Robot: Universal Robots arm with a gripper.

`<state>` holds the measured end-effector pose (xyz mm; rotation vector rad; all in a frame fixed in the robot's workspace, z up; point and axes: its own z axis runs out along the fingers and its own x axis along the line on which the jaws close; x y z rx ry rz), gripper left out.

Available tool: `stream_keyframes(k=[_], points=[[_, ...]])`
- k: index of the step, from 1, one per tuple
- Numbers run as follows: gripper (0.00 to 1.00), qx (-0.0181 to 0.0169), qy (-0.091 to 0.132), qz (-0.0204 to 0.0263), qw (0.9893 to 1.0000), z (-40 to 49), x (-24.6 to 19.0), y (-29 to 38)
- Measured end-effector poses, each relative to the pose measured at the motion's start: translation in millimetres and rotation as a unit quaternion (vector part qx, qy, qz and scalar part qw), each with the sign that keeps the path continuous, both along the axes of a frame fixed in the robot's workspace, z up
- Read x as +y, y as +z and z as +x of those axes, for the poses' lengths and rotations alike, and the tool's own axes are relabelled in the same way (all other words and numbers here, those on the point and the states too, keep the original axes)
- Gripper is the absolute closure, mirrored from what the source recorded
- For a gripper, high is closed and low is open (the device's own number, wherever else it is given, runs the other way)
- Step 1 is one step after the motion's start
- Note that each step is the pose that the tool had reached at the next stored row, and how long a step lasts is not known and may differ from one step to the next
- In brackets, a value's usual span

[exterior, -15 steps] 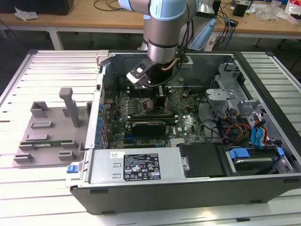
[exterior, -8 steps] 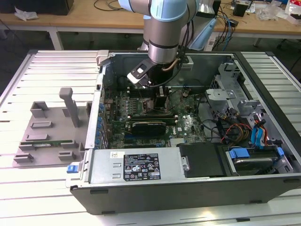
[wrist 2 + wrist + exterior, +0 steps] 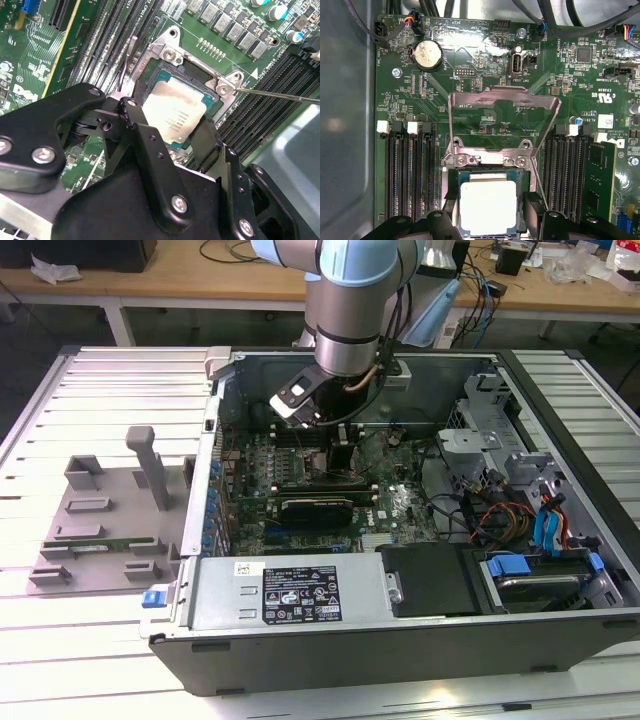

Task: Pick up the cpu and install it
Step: 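Place the cpu into insertion slot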

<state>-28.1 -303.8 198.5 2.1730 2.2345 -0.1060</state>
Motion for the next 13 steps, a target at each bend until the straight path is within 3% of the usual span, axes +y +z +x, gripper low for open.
stream_keyframes(k=[4, 5, 13], points=[[0.39, 0.0, 0.0, -0.0001, 1.0, 0.0, 0.0, 0.0], [0.46, 0.0, 0.0, -0.0001, 1.0, 0.0, 0.0, 0.0], [0.46, 0.0, -0.001, -0.0007, 1.0, -1.7, 0.5, 1.9]])
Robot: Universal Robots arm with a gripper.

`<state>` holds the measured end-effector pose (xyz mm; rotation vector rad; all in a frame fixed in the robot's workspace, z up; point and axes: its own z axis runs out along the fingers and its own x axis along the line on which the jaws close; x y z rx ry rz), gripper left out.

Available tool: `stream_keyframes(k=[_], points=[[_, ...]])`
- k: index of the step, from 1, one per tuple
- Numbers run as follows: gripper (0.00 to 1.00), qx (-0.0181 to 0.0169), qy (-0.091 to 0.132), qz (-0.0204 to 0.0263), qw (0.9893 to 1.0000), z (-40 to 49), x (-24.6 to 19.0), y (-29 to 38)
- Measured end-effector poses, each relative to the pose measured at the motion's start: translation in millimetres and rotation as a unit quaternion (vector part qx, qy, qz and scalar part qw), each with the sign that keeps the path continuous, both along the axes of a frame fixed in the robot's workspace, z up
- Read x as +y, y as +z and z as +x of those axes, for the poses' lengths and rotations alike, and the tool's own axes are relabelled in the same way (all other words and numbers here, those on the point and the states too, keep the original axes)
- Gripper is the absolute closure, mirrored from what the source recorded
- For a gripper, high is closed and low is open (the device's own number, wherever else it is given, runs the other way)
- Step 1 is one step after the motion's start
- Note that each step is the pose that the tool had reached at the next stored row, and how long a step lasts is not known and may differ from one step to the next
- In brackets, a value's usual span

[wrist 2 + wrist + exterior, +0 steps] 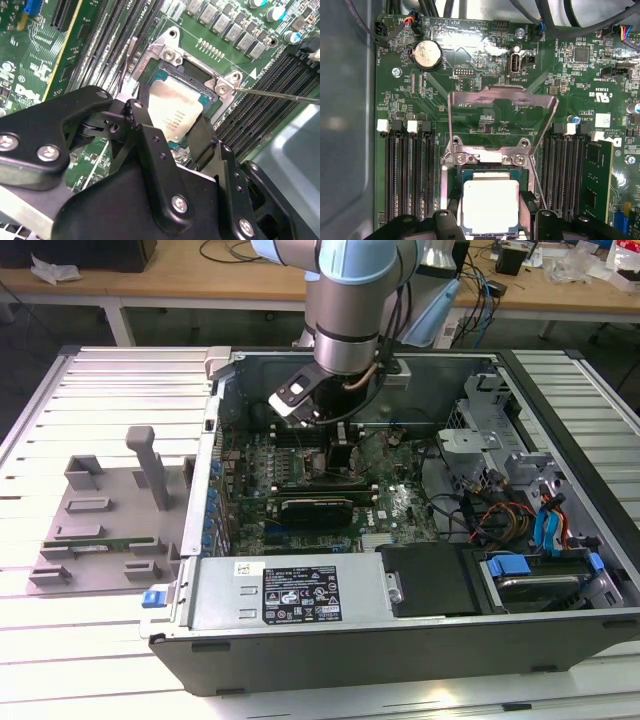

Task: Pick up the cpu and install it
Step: 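Place the cpu into insertion slot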

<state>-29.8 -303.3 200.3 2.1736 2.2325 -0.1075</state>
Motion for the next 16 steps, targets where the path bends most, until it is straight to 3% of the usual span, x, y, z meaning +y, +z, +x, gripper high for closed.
stream_keyframes(k=[4, 16], points=[[0.46, -0.0001, -0.001, 0.0, 1.0, -0.7, 2.0, -1.1], [0.46, 0.0, -0.002, 0.0, 1.0, -0.9, 2.0, -3.4]])
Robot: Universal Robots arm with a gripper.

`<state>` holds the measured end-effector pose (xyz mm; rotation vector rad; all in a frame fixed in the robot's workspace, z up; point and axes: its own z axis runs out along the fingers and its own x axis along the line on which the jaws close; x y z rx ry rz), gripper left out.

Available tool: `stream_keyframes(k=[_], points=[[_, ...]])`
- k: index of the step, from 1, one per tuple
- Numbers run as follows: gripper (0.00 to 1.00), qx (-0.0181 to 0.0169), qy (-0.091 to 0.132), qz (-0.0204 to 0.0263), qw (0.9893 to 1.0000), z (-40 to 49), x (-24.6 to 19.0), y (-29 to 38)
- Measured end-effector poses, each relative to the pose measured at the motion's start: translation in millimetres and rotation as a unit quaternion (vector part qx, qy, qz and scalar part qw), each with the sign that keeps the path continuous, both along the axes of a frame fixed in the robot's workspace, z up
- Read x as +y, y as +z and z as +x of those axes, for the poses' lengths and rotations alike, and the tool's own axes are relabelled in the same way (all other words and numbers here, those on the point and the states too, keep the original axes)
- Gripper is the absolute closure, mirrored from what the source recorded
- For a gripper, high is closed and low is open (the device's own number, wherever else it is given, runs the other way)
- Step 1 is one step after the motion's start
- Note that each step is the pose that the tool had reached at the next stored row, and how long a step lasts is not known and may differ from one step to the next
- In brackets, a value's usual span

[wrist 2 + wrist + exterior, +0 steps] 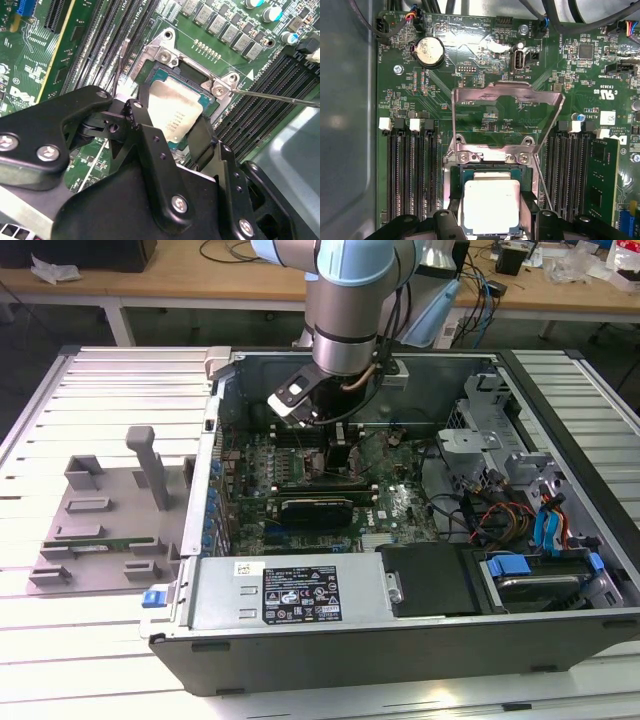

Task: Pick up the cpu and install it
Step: 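Place the cpu into insertion slot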

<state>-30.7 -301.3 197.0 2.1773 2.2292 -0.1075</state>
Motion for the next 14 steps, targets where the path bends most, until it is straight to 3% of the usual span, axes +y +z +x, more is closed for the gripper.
stream_keyframes(k=[3, 5, 7, 12, 14], points=[[0.46, 0.0, 0.0, 0.0, 1.0, 0.0, 0.0, -0.1], [0.39, -0.0002, 0.0, 0.0003, 1.0, 0.1, 0.1, -0.5], [0.39, 0.0, 0.0, 0.0001, 1.0, 0.0, 0.0, 0.7], [0.4, -0.0002, 0.0, 0.0002, 1.0, -0.1, 0.4, 17.6], [0.53, -0.0002, 0.0, 0.0002, 1.0, -0.1, 0.4, 20.3]])
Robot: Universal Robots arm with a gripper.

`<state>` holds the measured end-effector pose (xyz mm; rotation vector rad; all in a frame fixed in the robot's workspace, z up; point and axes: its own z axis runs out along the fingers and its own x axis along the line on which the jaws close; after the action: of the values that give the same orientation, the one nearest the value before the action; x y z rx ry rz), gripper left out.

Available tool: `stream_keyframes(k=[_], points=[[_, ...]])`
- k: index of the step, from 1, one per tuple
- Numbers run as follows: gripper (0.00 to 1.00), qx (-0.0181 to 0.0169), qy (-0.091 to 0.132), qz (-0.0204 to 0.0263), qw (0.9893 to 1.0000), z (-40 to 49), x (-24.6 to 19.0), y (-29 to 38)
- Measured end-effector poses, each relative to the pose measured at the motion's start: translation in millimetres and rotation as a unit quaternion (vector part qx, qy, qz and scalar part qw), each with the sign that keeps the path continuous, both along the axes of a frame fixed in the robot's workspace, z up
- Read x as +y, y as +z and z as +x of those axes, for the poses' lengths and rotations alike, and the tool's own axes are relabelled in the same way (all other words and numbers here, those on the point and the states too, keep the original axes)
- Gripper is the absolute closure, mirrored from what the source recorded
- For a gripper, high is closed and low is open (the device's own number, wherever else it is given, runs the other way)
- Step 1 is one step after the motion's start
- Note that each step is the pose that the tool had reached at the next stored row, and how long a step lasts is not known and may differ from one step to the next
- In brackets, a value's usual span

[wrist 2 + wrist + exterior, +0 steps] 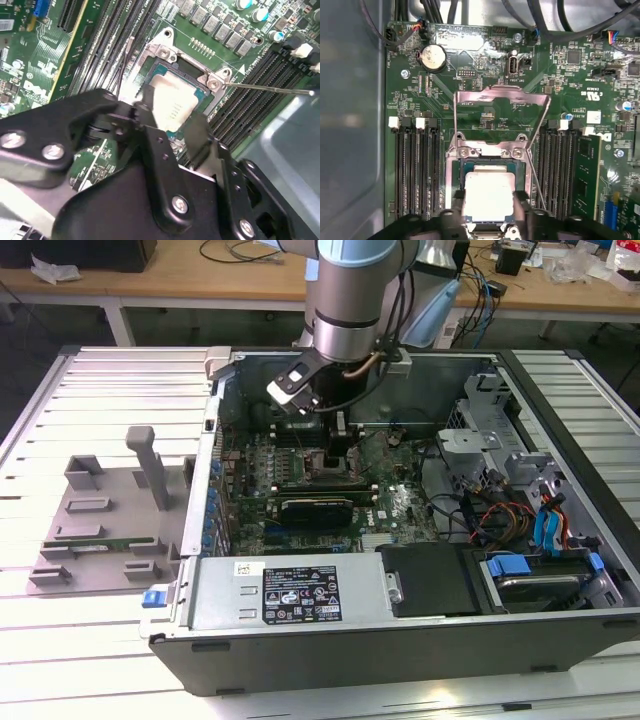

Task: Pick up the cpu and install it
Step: 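Place the cpu into insertion slot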

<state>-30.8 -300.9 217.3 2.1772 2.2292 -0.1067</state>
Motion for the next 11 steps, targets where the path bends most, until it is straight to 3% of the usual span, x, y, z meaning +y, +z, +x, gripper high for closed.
stream_keyframes(k=[3, 6, 7, 11], points=[[0.71, 0.0, 0.0, 0.0007, 1.0, -0.1, 0.0, 3.6], [0.77, 0.0, 0.0, 0.0008, 1.0, 0.0, 0.0, 6.1], [0.89, 0.0, 0.0, 0.0008, 1.0, 0.0, 0.0, 7.5], [0.89, 0.0, 0.0, 0.0008, 1.0, 0.0, 0.0, 17.0]])
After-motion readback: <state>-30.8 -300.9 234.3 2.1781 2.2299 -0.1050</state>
